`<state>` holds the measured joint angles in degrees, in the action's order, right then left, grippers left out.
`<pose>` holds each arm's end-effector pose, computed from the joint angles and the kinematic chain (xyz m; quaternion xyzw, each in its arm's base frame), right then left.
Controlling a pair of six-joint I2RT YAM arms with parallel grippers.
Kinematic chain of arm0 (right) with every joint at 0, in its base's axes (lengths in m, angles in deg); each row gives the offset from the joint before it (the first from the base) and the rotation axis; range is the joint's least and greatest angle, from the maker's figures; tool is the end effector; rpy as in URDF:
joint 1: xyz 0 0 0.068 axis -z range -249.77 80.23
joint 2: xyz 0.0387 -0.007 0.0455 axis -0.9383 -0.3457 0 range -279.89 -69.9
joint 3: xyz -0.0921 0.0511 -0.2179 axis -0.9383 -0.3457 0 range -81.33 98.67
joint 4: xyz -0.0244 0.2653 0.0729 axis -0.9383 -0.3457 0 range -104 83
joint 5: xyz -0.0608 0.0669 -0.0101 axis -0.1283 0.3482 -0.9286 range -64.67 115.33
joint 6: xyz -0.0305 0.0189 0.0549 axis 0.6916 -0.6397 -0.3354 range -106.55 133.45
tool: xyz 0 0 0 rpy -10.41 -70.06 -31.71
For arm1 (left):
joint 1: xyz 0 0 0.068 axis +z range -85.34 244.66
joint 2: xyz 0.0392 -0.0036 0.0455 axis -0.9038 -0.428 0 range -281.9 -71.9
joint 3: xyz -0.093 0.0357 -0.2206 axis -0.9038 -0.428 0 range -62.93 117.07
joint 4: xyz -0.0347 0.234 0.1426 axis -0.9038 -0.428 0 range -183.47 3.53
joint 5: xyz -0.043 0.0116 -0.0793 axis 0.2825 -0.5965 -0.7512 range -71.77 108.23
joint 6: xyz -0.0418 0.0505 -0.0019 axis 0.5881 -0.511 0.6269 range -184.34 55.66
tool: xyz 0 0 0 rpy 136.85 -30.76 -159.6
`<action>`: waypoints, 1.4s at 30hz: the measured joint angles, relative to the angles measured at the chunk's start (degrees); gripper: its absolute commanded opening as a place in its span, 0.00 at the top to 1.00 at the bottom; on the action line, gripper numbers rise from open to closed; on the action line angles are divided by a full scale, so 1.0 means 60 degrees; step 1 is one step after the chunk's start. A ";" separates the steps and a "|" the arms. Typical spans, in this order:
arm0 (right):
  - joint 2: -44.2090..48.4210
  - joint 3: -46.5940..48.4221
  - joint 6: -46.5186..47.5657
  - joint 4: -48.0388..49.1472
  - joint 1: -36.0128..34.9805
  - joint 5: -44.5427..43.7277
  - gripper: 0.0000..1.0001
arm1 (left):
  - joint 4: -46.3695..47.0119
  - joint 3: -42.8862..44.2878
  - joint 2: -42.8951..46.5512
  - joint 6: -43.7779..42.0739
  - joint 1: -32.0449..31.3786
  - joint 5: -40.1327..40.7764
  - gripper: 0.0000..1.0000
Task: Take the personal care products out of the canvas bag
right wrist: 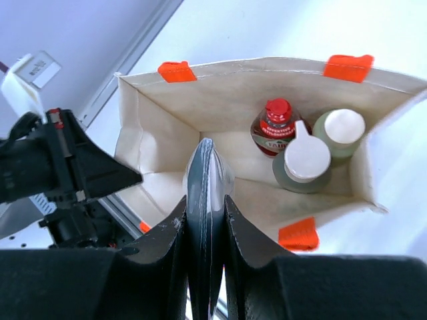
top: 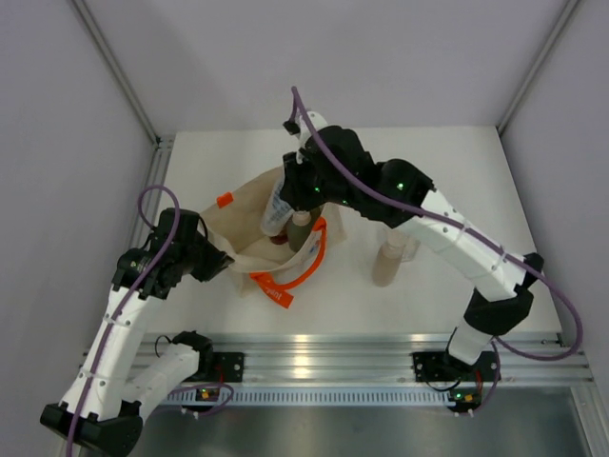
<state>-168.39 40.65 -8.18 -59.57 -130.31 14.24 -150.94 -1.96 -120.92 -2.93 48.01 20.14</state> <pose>0.1947 0.3246 0.4413 -0.2396 0.8253 0.2687 0.4350 0.1795 -0.0519 0.3017 -0.3654 0.8735 -0.1901 0.2595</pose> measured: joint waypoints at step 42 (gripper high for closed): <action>0.5672 -1.0877 0.1665 0.2142 1.0721 -0.0080 0.97 | -0.0011 -0.0004 0.0146 0.0237 0.0000 0.0087 1.00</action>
<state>-134.36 -24.62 1.81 -46.72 -65.98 13.75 -151.01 -1.98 -120.04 -1.51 48.01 20.66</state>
